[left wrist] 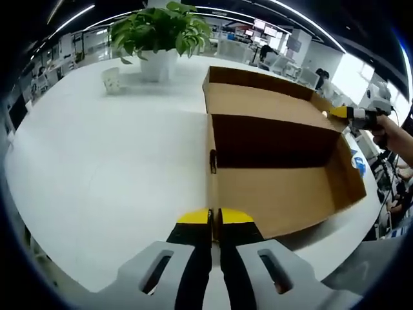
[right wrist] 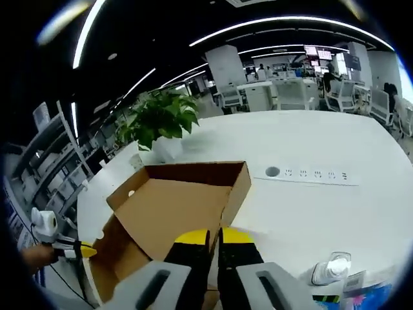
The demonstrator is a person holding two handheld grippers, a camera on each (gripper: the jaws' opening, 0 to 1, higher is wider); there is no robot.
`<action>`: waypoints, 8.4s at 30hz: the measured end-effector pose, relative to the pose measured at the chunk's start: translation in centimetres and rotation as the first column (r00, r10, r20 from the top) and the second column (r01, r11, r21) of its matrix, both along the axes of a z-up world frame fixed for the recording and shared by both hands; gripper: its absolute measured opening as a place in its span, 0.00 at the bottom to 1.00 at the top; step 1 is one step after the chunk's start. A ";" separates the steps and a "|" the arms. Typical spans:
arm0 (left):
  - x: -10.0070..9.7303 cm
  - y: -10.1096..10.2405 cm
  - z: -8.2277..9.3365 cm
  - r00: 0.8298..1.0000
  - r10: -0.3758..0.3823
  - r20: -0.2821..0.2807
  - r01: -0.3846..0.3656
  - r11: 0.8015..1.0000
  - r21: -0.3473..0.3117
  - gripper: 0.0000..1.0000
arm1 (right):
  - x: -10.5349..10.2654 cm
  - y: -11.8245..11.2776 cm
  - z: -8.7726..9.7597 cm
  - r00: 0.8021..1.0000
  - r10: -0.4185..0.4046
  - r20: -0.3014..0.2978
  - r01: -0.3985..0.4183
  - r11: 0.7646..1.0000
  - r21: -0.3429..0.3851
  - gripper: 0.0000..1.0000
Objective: Operate the shoe box by opening the lid, removing the specified soft item, and placing it in the target area until the item is outside and the box remains undamaged.
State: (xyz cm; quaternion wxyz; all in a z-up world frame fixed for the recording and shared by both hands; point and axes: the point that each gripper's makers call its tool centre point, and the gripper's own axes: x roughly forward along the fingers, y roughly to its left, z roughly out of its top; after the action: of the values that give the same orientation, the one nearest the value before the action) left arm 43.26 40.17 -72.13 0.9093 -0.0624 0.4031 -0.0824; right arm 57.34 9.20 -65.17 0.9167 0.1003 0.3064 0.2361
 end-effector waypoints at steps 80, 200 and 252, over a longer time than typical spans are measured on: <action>-0.3 -0.2 0.2 0.995 0.049 0.089 -0.039 0.993 -0.110 0.02 | -10.9 -0.1 -1.1 0.919 0.288 0.269 -0.172 0.908 -0.382 0.00; -2.6 -1.7 -0.3 0.918 -0.368 0.150 0.338 0.922 0.189 0.30 | -18.7 4.1 -7.1 0.893 0.443 0.072 -0.408 0.868 -0.283 0.24; 2.5 -2.7 0.9 0.918 -0.375 0.127 0.345 0.915 0.207 0.43 | -12.5 1.3 -4.8 0.951 0.294 0.093 -0.260 0.927 -0.272 0.31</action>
State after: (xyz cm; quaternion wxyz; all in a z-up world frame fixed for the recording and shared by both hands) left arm 45.72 37.44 -71.27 0.9104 0.1028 0.3372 -0.2168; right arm 44.85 10.55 -69.92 0.8975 -0.0793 0.2839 0.3280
